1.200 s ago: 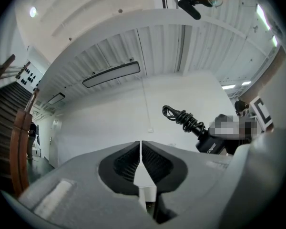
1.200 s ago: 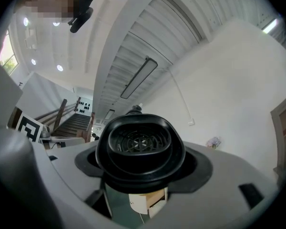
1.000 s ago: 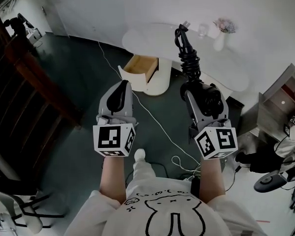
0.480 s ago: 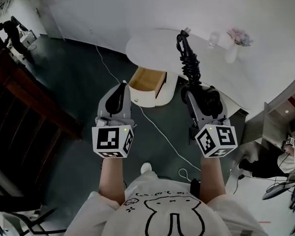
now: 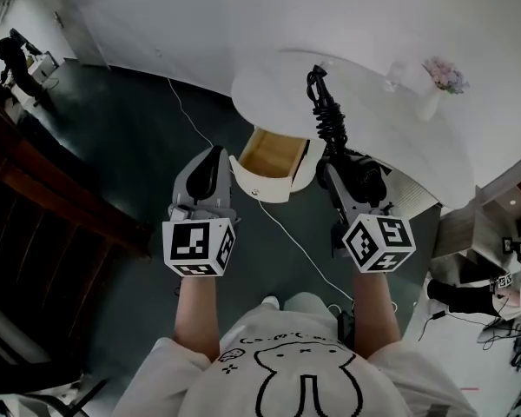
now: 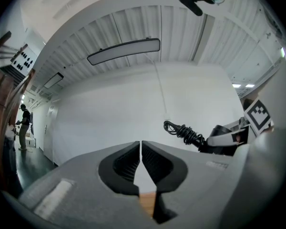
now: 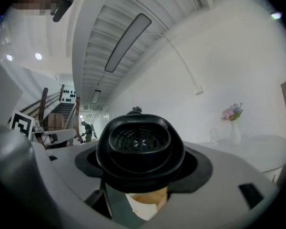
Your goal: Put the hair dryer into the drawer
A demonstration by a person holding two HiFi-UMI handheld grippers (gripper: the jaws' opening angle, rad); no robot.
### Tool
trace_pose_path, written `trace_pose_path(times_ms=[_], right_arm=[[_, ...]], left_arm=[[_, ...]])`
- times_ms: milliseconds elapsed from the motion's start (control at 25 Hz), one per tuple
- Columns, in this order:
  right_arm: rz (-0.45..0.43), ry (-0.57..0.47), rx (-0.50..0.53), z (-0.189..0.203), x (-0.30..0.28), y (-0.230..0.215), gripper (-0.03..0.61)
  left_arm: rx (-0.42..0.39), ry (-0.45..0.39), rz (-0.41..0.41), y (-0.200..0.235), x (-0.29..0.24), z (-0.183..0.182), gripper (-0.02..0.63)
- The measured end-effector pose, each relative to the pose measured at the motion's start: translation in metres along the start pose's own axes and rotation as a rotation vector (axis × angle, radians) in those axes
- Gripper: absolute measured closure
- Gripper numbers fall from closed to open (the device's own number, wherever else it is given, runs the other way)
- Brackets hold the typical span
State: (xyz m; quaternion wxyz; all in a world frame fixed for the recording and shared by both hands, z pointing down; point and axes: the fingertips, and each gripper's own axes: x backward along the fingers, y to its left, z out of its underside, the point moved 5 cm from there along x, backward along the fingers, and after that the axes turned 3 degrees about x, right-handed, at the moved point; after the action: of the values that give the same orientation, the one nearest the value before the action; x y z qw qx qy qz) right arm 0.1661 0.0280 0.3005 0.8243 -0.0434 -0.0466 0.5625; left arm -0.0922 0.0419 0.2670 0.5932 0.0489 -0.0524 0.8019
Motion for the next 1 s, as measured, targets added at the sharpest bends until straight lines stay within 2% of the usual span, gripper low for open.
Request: trace_pose_path(times_ms=[240,600,1000], right_arm=[[-0.004,0.122,-0.020,0.042,-0.035,0.005,0.222],[-0.046,0.251,-0.069,0.093,-0.103,-0.020,0.222],[-0.169,0.360,-0.065,0.121,-0.201,-0.033,0.222]], left_arm=[[0.034,0.056,-0.018,0.026,-0.013,0.030,0.589],[0.056,0.119,-0.061,0.046,-0.067,0.064,0.589],[0.057,0.171,-0.122,0.072,-0.145,0.085,0.589]])
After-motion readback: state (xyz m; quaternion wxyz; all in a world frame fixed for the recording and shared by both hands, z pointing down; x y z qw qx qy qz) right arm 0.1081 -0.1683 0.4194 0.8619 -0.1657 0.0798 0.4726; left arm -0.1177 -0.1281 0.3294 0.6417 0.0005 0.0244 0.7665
